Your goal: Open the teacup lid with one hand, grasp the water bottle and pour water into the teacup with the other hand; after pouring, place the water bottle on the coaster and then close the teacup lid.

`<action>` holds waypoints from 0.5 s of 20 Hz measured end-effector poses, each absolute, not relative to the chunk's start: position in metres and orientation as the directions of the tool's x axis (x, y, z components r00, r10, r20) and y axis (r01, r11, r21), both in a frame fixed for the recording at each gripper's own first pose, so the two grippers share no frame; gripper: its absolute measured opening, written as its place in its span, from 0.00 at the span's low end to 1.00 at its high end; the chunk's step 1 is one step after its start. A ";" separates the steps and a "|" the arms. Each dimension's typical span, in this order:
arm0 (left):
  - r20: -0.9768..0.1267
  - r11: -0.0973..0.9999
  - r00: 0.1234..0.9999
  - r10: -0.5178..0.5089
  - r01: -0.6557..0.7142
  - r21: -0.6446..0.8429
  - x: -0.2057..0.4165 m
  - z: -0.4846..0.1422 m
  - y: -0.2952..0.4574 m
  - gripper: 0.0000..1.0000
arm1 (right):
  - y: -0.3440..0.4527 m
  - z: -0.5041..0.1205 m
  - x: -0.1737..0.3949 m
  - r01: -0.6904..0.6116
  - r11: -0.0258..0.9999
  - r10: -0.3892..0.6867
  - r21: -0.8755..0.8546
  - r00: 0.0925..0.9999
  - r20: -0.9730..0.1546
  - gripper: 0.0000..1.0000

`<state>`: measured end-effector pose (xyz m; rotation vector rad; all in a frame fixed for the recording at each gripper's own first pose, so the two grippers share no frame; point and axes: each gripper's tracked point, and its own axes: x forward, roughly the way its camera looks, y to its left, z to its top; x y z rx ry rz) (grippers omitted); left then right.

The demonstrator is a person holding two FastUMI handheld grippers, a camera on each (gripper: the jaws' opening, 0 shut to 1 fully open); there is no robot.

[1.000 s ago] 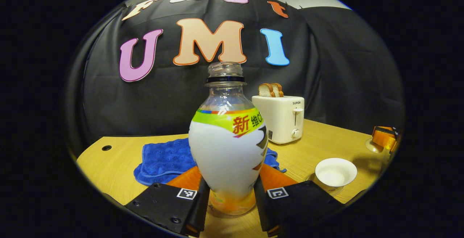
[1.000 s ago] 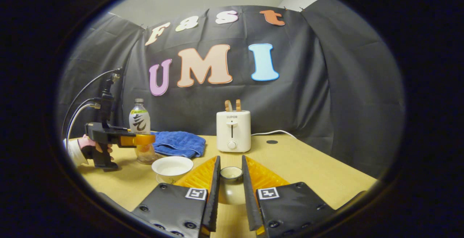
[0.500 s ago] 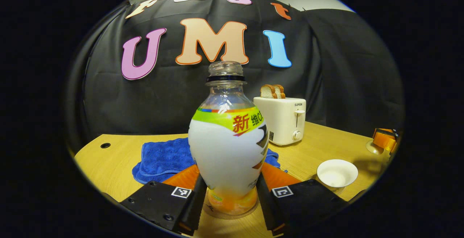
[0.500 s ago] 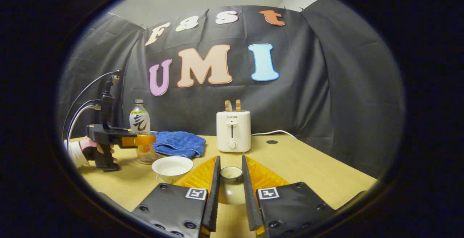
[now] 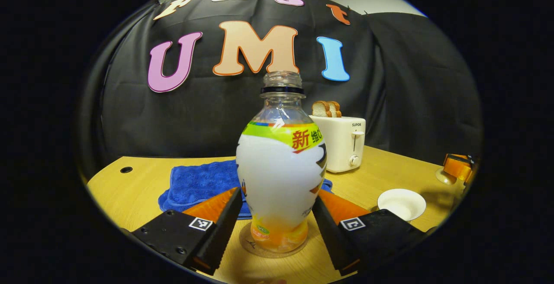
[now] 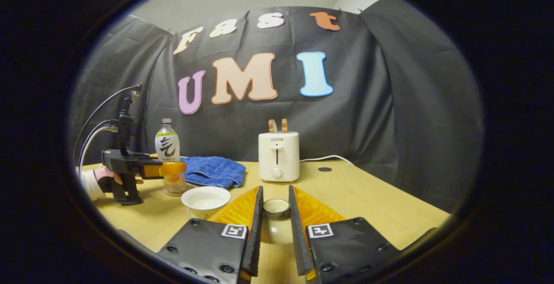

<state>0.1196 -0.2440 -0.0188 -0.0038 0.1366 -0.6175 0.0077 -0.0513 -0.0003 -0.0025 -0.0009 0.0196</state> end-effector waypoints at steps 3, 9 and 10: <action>-0.092 0.797 0.793 -0.602 0.603 -0.022 0.108 -0.013 -0.243 0.93 | -0.046 0.000 0.009 -0.041 0.999 0.041 -0.002 0.999 0.000 0.36; -0.017 0.801 0.801 -0.599 0.598 -0.021 0.085 0.000 -0.228 0.93 | -0.001 -0.004 0.021 -0.196 0.981 0.196 -0.001 0.981 -0.007 0.37; -0.002 0.806 0.806 -0.592 0.591 -0.024 0.081 0.001 -0.224 0.93 | 0.007 -0.003 0.025 -0.219 0.976 0.219 0.001 0.976 -0.006 0.36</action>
